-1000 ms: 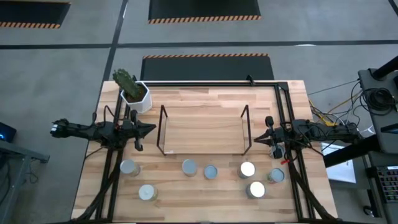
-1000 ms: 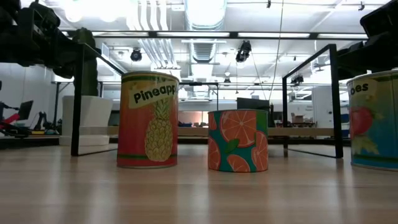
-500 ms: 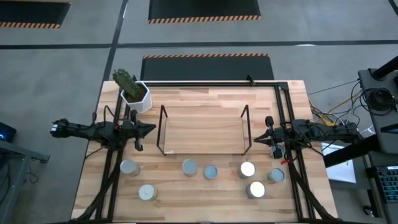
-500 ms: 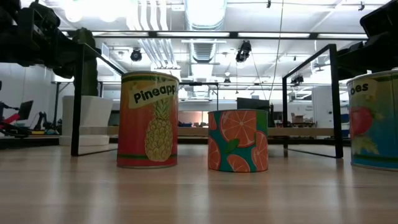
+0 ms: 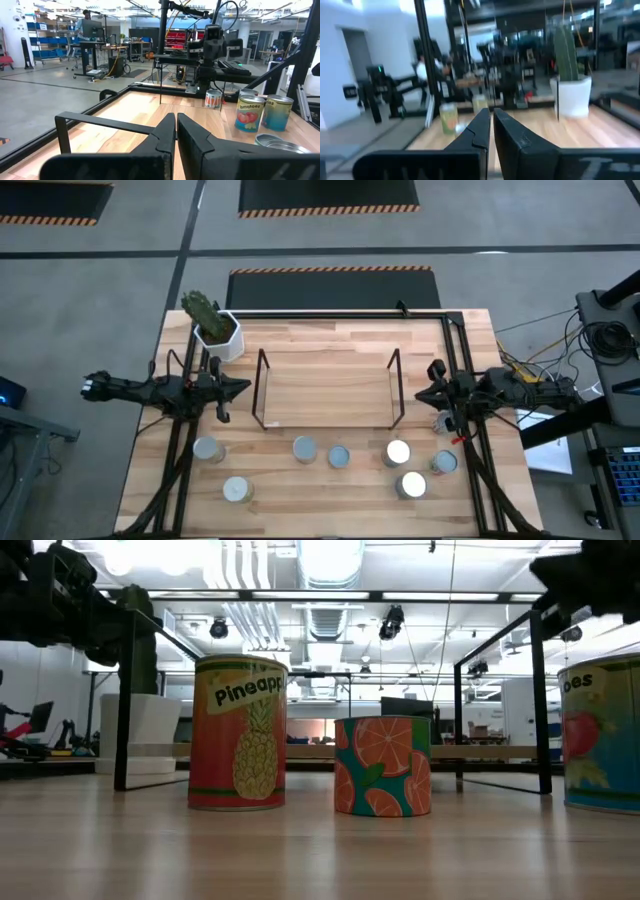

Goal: Pick and place cans onto a shelf
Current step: Put the small canned oranges on the shelf

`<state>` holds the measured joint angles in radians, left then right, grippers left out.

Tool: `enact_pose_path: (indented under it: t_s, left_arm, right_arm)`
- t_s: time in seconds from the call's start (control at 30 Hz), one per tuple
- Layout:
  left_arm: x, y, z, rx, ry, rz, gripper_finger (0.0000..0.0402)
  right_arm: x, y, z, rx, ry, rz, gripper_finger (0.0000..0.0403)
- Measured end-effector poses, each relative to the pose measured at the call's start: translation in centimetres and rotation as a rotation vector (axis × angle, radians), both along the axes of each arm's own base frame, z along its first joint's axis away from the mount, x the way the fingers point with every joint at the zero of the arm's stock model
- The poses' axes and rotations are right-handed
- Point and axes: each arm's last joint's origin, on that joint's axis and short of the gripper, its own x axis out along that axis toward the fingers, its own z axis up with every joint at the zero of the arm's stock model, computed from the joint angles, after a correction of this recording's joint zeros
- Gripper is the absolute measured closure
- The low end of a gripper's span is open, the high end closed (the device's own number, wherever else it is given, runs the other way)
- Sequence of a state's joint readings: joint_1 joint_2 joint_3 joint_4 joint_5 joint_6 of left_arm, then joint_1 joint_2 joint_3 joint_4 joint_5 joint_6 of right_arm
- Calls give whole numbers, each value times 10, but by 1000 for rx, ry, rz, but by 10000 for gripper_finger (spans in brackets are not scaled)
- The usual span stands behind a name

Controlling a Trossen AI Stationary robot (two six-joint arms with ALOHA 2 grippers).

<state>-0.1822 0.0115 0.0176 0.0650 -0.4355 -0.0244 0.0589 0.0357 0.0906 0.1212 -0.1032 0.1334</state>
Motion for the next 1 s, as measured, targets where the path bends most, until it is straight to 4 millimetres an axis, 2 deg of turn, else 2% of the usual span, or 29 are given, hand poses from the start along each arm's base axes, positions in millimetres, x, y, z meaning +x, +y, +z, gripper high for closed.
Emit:
enact_pose_path:
  t_s: [0.17,0.57,0.73,0.9,1.0]
  left_arm:
    - [0,0,0,0,0,0,402]
    - [0,0,0,0,0,0,402]
    - [0,0,0,0,0,0,402]
    - [0,0,0,0,-1,0,402]
    - [0,0,5,-32,-61,-2,402]
  right_arm:
    - [-2,0,10,-27,-109,-8,390]
    - [-3,-1,13,-34,-144,-24,390]
    - [-5,-3,21,13,-214,-95,390]
    - [-2,-3,26,-11,-267,-102,390]
    - [2,-3,33,-40,-253,-111,390]
